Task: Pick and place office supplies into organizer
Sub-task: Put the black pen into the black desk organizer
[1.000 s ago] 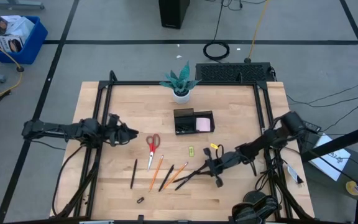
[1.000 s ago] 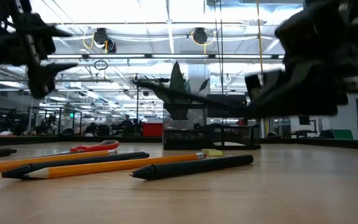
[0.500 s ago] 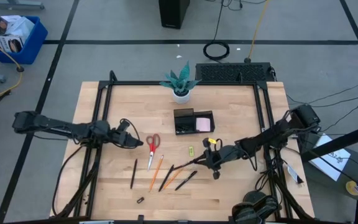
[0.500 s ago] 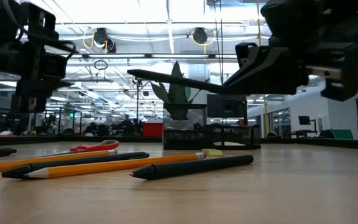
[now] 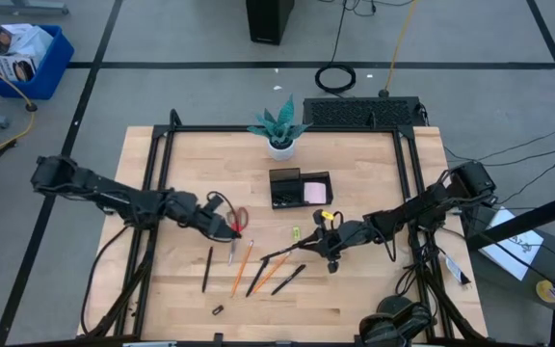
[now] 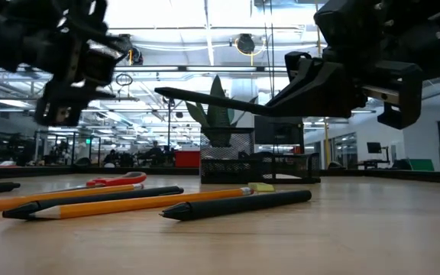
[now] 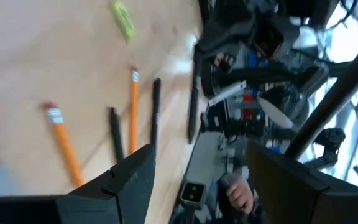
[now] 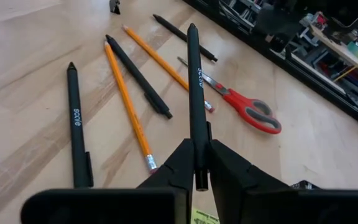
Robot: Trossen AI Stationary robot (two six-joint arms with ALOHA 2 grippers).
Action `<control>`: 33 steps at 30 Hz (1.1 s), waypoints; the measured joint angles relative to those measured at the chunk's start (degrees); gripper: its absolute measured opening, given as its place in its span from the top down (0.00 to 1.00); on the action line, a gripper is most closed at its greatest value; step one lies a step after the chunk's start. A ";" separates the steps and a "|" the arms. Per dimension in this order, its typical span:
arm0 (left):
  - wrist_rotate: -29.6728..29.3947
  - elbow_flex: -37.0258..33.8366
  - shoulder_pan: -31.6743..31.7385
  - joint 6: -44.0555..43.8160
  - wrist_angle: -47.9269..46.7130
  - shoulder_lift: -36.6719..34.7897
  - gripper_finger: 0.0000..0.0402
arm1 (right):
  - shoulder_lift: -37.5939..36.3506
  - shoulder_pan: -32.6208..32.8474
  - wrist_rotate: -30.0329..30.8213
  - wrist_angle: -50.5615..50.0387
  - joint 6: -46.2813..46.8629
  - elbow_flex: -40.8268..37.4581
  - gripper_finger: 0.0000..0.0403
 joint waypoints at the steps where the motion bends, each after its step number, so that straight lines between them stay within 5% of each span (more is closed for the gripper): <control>1: 1.17 1.86 -0.02 0.14 -0.61 2.08 0.36 | 0.00 0.02 0.00 0.02 0.00 -0.02 0.93; 14: 12.02 18.88 1.07 2.01 -4.26 23.72 0.36 | 0.00 0.02 -0.13 0.02 0.10 0.00 0.92; 24: 14.79 23.48 0.87 1.25 -3.78 32.66 0.36 | 0.00 0.06 -1.73 0.08 0.17 0.00 0.93; 33: 15.79 23.72 0.83 1.64 0.30 33.88 0.37 | 0.00 0.06 -1.73 0.17 0.20 0.00 0.93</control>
